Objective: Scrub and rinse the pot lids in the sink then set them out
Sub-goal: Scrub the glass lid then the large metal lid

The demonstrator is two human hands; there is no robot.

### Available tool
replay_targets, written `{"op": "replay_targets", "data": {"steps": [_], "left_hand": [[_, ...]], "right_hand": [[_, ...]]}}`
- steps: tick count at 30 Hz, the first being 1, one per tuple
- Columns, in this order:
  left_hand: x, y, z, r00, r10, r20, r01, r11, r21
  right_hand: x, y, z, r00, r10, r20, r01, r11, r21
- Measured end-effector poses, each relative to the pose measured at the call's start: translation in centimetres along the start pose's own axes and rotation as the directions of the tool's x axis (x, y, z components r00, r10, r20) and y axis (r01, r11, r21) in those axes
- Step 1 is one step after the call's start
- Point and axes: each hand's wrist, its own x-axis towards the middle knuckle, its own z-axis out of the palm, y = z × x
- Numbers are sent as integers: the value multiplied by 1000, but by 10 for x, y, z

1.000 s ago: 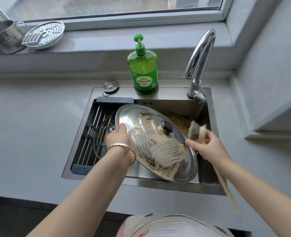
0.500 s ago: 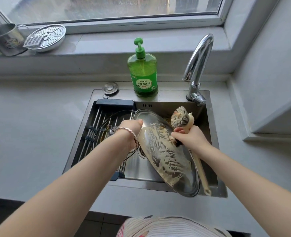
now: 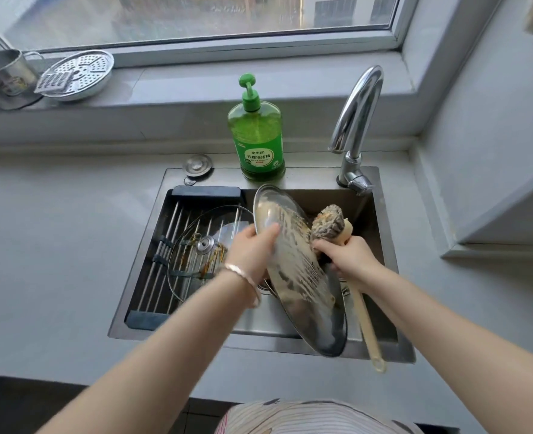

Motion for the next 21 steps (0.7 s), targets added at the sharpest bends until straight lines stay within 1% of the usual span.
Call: {"op": "replay_targets", "data": {"steps": [1,2,3,4,5,6,7,8,10,12,13,14,15,17,18,19,20,21], "left_hand": [[-7,-7,6,999,20,-32,-21,999,-32],[-12,-12,9,997,24,-70,-28,998,-64],[-12,-17,12,995,10,-101,-22,993,-114],[-10,-20,12,992,-24,-122,2,984,-178],[-6,-21,10,988,-71,-140,36,971,-236],[-4,-21,8,979,-120,-165,72,960,-271],[1,-23,5,971,-151,-183,97,956,-275],[4,-25,4,968,-166,-188,111,956,-272],[7,-29,5,967,-164,-196,109,957,-267],[5,-30,8,967,-154,-203,94,956,-278],[4,-31,9,967,-151,-204,92,958,-272],[3,-33,9,966,-158,-204,99,958,-270],[2,-34,9,966,-162,-201,104,957,-269],[0,-37,8,969,-168,-181,115,956,-272],[-3,-36,9,970,-178,-168,126,952,-280],[-5,-36,10,969,-185,-161,135,951,-280],[-7,-35,11,969,-182,-165,131,951,-280],[-8,-34,11,967,-179,-179,125,952,-279]], "right_hand": [[0,-2,1,999,45,-3,-45,999,31],[1,-4,1,997,75,9,-75,997,24],[0,-7,2,996,82,27,-82,997,-13],[-1,-9,2,998,58,37,-54,995,-88],[-3,-11,1,999,-5,38,13,978,-208],[-6,-12,-1,995,-90,36,97,924,-369],[-13,-14,-5,985,-168,34,161,841,-517],[-22,-15,-10,972,-229,53,214,765,-608],[-46,-19,-10,935,-318,160,340,661,-669],[-73,-18,-1,877,-374,302,476,592,-650],[-82,-15,4,845,-406,347,531,571,-626],[-87,-13,7,828,-422,369,560,588,-584],[-86,-11,6,842,-408,352,539,659,-525],[-73,-9,-2,923,-319,216,382,831,-405],[-68,-10,-6,951,-273,146,308,877,-368],[-68,-10,-5,960,-256,114,280,891,-358],[-72,-10,0,954,-274,124,301,883,-361],[-79,-11,7,934,-320,159,357,859,-368]]}}
